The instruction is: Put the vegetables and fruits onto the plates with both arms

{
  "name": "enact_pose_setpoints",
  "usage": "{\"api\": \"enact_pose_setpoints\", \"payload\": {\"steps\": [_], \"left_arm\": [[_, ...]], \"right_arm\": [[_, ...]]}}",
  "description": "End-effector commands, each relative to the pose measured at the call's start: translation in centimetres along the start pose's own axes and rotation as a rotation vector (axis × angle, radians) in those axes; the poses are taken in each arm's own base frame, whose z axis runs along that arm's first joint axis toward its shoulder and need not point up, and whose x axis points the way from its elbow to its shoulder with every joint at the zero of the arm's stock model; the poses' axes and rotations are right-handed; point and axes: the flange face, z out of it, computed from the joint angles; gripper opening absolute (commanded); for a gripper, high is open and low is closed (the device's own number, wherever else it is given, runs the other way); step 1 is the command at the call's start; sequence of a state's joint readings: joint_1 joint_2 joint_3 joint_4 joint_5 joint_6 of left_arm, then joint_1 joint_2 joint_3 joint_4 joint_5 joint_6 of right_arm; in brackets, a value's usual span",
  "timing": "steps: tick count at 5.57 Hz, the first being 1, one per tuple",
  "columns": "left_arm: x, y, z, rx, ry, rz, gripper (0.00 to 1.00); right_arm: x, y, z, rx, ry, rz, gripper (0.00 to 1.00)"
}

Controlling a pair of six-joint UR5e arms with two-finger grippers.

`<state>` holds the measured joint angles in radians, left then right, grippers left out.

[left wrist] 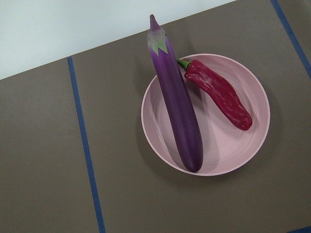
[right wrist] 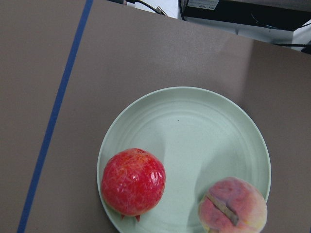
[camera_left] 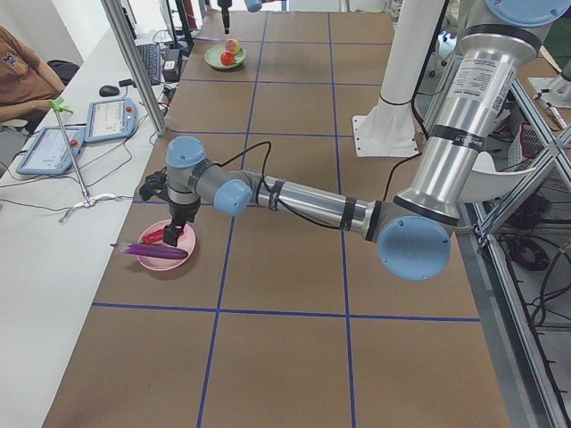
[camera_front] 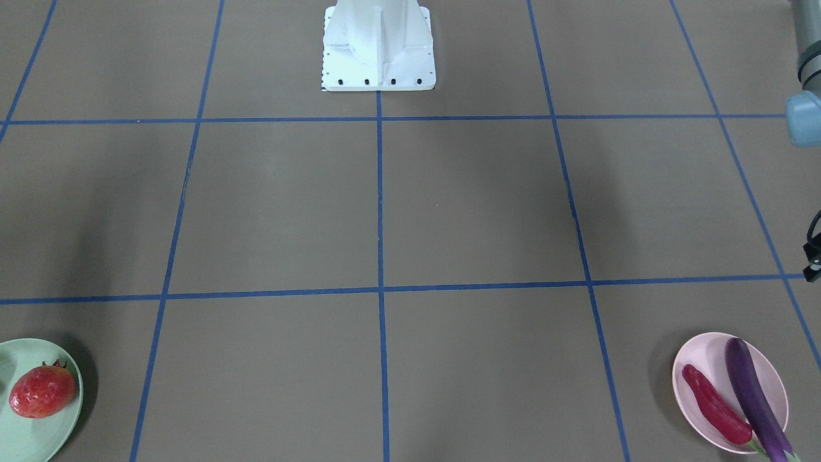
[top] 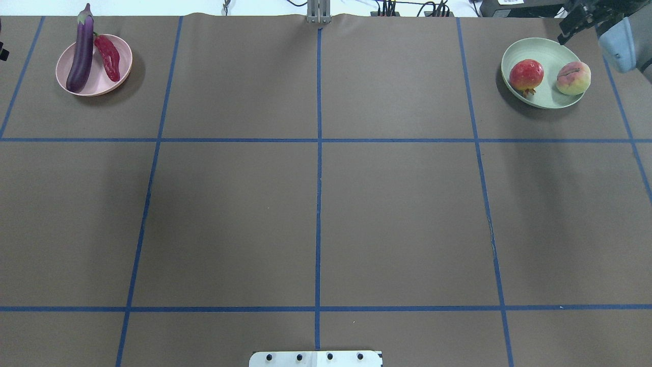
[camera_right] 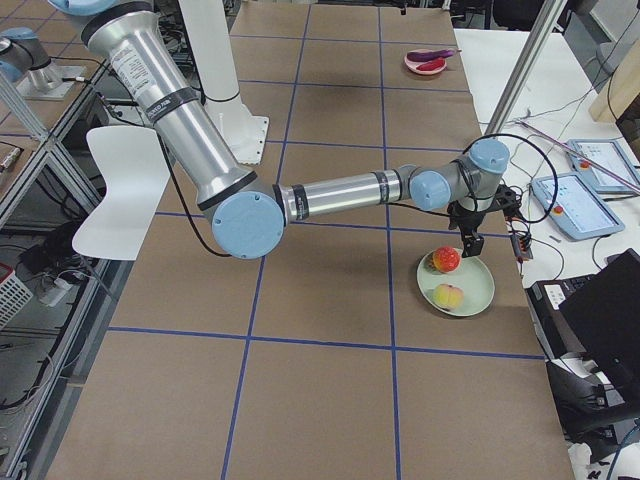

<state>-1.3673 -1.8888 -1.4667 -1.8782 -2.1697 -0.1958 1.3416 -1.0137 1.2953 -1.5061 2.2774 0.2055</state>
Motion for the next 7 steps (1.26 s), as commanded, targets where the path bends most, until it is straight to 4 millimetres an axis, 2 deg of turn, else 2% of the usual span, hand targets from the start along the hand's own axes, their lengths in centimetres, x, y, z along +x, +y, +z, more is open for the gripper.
{"api": "enact_pose_setpoints", "payload": {"steps": [1,2,3,4,5,6,7], "left_arm": [[-0.9,1.4,-2.4,-0.026,-0.009,0.02,1.0],[-0.6,4.1,-4.4,-0.075,-0.012,0.058,1.0],[-1.3,6.2,-5.4,-0.103,-0.006,0.036,1.0],[-3.2,8.6,-5.6,-0.116,0.061,0.024,1.0],[-7.1,14.7,-4.8,-0.153,0.092,0.013,1.0],[-8.1,17.2,-3.9,-0.167,0.089,0.065,1.0],[-8.7,17.3,-3.9,-0.174,0.09,0.043,1.0]], "right_arm": [[-2.5,6.4,-7.9,-0.042,0.005,0.079,1.0],[-2.4,10.9,-8.9,-0.05,0.006,0.088,1.0],[-0.5,14.5,-7.7,-0.072,-0.008,0.116,1.0],[0.0,15.3,-8.8,-0.058,-0.071,0.141,1.0],[2.0,18.0,-7.0,-0.09,-0.076,0.167,1.0],[4.4,20.6,-4.7,-0.092,-0.074,0.166,1.0],[6.3,22.7,-3.2,-0.106,-0.075,0.187,1.0]]}}
